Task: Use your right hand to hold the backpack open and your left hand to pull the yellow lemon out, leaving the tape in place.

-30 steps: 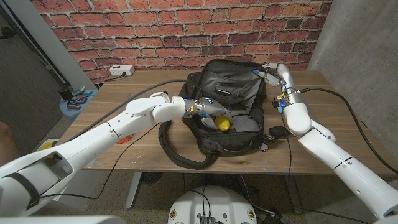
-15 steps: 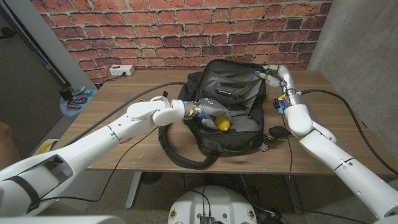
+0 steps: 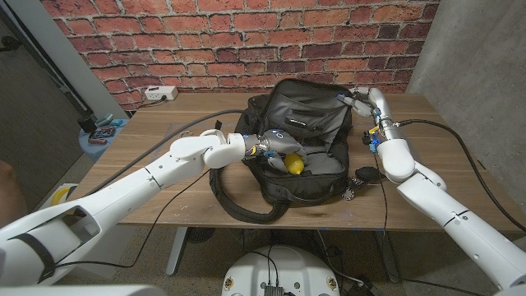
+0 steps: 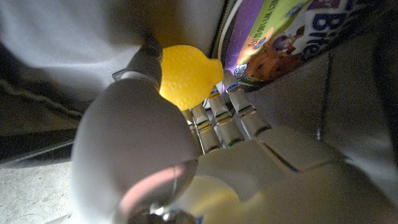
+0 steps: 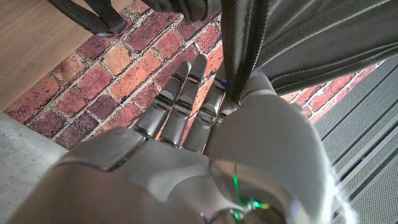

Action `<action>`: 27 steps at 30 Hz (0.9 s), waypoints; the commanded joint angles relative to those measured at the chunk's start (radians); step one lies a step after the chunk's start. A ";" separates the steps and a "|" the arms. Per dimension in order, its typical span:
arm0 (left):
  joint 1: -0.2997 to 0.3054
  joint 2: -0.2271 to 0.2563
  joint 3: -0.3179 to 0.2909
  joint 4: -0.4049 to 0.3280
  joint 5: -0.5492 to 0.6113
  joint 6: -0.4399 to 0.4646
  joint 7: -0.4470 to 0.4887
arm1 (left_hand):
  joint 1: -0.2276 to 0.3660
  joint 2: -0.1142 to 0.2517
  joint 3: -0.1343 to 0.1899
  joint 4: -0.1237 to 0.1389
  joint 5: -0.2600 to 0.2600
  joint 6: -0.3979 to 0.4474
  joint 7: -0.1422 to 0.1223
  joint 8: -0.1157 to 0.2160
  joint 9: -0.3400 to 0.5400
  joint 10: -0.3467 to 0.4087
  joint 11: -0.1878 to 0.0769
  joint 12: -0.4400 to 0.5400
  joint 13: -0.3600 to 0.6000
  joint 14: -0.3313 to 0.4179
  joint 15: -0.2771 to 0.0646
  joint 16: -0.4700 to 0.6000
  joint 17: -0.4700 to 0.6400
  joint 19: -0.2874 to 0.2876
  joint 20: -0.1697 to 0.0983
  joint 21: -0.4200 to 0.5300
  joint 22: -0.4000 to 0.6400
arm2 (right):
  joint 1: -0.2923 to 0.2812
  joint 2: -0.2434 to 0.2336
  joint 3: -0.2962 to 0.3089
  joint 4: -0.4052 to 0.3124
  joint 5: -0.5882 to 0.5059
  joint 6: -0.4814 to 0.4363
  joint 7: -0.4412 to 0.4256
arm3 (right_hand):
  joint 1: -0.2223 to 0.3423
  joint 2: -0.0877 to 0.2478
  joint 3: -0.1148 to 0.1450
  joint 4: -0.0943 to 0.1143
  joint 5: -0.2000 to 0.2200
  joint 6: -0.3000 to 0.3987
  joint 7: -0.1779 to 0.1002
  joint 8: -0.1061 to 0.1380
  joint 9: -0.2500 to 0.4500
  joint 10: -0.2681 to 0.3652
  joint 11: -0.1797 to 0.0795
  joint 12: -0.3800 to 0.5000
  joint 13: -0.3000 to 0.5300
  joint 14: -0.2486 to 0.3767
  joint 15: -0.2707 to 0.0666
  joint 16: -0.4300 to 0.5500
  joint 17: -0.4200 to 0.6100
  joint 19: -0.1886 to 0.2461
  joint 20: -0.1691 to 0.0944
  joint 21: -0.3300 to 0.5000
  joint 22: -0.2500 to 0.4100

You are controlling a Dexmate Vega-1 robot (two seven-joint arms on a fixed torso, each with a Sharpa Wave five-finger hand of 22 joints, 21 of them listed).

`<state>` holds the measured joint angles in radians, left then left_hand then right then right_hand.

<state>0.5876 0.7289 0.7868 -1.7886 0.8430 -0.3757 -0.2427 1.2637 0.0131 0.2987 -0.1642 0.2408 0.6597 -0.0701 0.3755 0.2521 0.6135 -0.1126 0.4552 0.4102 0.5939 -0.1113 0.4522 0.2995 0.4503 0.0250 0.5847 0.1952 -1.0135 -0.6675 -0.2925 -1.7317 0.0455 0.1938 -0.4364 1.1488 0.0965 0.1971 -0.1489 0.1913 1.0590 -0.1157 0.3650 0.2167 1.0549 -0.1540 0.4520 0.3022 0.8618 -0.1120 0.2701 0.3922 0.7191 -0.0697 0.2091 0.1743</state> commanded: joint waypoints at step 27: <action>0.055 0.059 -0.099 -0.095 -0.076 0.055 0.033 | 0.053 0.052 -0.011 0.004 0.016 0.148 0.050 0.060 0.061 0.051 -0.019 0.040 0.079 0.030 -0.010 0.003 0.022 0.011 -0.007 0.021 0.003 | 0.030 0.010 -0.025 0.011 0.001 -0.013 0.018 | 0.001 0.011 -0.002 0.002 0.008 0.005 -0.002 0.001 0.003 0.004 0.004 -0.001 0.005 0.012 -0.119 -0.007 0.008 0.009 -0.069 0.001 0.004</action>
<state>0.6240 0.7744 0.7212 -1.8556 0.8177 -0.3463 -0.1901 1.2690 0.0079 0.2901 -0.1641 0.2485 0.6656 -0.0710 0.4158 0.2526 0.6263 -0.1147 0.4860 0.4113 0.6148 -0.1215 0.4589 0.3183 0.4595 0.0231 0.5963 0.1952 -0.9985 -0.6647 -0.3056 -1.7255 0.0526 0.1900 -0.4201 1.1475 0.0975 0.1971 -0.1489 0.1924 1.0574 -0.1143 0.3626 0.2160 1.0549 -0.1540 0.4520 0.3056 0.8634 -0.1103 0.2662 0.3968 0.7190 -0.0696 0.2091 0.1743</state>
